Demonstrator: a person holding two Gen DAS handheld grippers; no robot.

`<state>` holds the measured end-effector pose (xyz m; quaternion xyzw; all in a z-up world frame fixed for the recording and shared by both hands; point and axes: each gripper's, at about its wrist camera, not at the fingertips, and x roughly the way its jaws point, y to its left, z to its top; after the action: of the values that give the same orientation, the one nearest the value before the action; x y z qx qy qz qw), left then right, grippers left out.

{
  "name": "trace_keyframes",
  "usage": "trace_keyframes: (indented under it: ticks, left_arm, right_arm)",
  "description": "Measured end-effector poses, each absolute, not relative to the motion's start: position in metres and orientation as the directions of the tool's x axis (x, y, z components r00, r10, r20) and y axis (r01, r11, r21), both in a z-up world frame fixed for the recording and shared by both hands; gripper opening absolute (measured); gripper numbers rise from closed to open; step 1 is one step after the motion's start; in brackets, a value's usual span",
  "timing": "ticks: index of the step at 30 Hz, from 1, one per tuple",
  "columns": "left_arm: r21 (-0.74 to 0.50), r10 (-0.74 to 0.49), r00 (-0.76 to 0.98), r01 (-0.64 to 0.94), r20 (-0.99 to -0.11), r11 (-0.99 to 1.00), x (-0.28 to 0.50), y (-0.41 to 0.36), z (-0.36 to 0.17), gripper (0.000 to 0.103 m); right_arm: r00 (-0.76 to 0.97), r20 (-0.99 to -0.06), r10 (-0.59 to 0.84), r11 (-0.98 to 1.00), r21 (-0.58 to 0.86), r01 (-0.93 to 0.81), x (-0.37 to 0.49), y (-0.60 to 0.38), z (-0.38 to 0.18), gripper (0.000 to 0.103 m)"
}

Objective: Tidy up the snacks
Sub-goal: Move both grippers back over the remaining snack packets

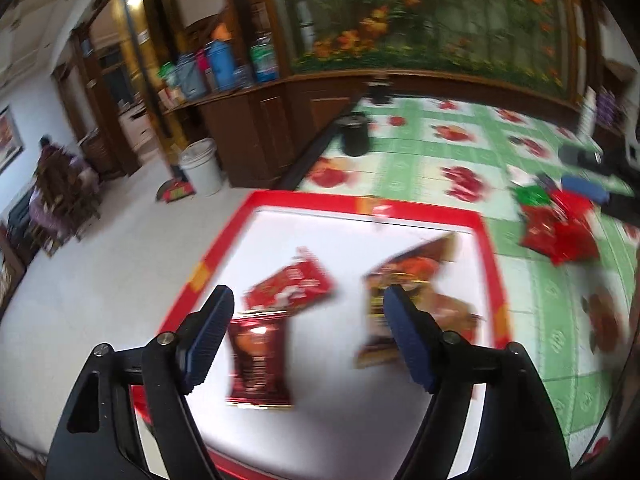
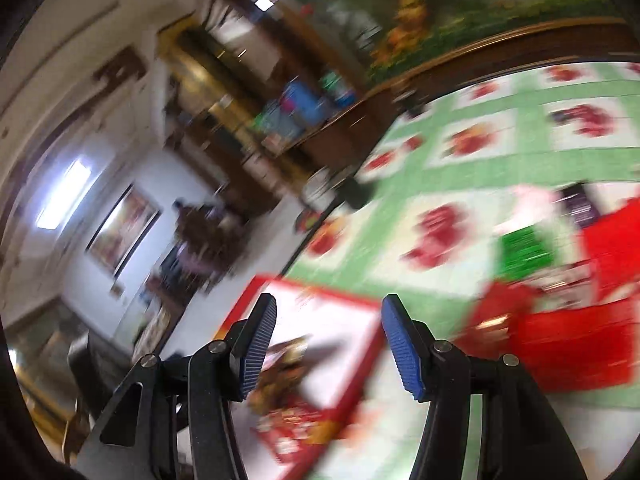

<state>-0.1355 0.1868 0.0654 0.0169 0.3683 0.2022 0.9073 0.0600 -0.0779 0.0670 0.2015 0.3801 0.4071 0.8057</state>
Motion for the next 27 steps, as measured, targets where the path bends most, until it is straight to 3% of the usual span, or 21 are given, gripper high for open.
trace_keyframes:
  ticks: [9,13,27]
  left_arm:
    - [0.235,0.221,0.68,-0.073,-0.699,0.969,-0.089,0.094,0.075,0.078]
    - [0.223,0.16,0.657,0.013,-0.737,0.975,-0.052,0.057,0.071,0.078]
    - [0.156,0.121,0.51,0.026,-0.852,0.987,0.058,0.041,0.022,0.078]
  right_arm:
    - [0.595,-0.455,0.663,0.688,0.683,-0.245,0.104,-0.231,0.062,0.059]
    - [0.579,-0.483,0.657,0.675,0.719,-0.167,0.113,-0.251,0.053,0.059]
    - [0.519,-0.559,0.647,0.693,0.715,-0.094,0.117,-0.239,0.033,0.059]
